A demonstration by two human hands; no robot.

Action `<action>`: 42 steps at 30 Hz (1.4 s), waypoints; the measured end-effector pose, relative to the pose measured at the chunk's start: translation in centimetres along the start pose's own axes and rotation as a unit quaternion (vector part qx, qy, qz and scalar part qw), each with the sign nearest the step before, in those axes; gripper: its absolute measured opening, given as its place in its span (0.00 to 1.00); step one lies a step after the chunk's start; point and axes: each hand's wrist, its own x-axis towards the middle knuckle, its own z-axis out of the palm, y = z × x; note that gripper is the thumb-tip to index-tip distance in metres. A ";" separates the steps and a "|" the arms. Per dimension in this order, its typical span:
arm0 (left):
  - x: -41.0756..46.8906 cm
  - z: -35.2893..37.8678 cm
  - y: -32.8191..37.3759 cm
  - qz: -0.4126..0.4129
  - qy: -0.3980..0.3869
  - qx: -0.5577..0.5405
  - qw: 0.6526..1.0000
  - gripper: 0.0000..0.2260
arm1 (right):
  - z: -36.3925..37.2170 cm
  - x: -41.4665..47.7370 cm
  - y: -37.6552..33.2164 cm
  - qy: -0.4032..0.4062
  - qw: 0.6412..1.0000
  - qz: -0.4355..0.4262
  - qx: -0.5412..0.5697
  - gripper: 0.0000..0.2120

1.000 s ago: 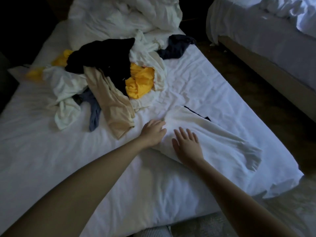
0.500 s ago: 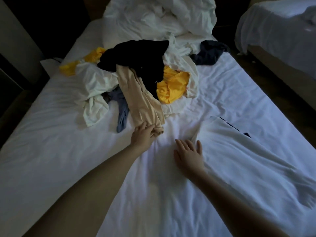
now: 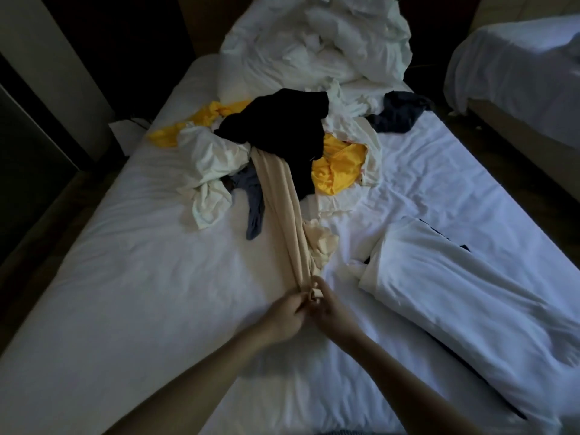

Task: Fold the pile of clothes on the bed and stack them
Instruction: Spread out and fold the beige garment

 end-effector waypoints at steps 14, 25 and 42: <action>-13.3 1.3 0.6 -0.175 -0.039 -0.344 0.922 0.07 | 1.7 -9.0 -0.8 -0.155 0.985 0.069 -0.024 0.10; -14.0 1.3 4.2 -0.270 0.124 -0.338 0.893 0.12 | 3.4 -11.9 -4.1 -0.274 0.923 0.101 0.249 0.12; -16.6 -3.8 3.1 -0.271 0.175 -0.272 0.907 0.07 | 0.4 -9.3 -4.6 0.189 0.932 0.150 0.270 0.06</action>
